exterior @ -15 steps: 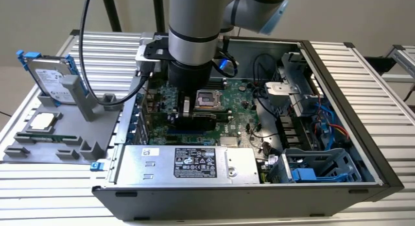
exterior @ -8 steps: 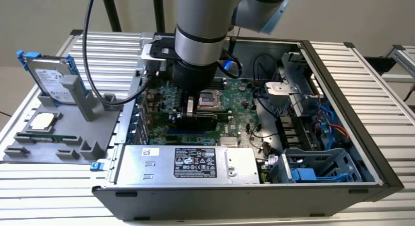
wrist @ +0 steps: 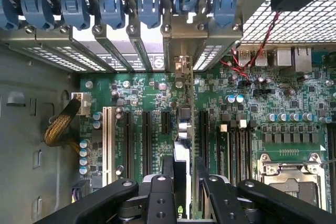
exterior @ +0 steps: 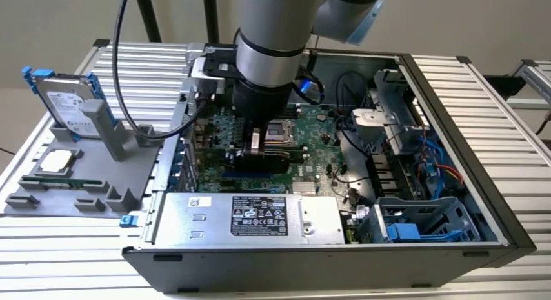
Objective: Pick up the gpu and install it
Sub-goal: 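Insert the gpu into the slot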
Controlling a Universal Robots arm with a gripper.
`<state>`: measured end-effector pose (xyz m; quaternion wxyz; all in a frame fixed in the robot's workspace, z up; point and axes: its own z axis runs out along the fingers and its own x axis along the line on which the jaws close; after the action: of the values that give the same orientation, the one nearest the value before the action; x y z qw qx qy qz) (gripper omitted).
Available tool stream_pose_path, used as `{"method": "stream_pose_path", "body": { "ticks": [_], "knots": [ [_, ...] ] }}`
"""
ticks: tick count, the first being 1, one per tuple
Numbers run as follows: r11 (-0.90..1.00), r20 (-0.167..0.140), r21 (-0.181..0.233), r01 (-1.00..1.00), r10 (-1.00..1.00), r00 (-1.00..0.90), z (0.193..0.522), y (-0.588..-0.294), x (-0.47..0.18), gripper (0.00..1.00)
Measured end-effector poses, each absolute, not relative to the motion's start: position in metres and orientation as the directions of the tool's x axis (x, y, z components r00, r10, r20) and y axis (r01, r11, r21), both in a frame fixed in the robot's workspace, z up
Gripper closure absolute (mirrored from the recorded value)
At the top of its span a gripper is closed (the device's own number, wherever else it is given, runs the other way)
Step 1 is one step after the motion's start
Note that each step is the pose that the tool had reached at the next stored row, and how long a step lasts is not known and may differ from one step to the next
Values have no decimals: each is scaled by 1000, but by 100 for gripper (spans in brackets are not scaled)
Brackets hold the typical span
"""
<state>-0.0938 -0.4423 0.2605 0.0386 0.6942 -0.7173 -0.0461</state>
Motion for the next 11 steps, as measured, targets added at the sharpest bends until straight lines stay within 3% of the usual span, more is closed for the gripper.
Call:
{"method": "stream_pose_path", "body": {
  "ticks": [11],
  "knots": [
    [31,-8,154,-988,-999,-32,261,-442,-90,100]
  ]
}}
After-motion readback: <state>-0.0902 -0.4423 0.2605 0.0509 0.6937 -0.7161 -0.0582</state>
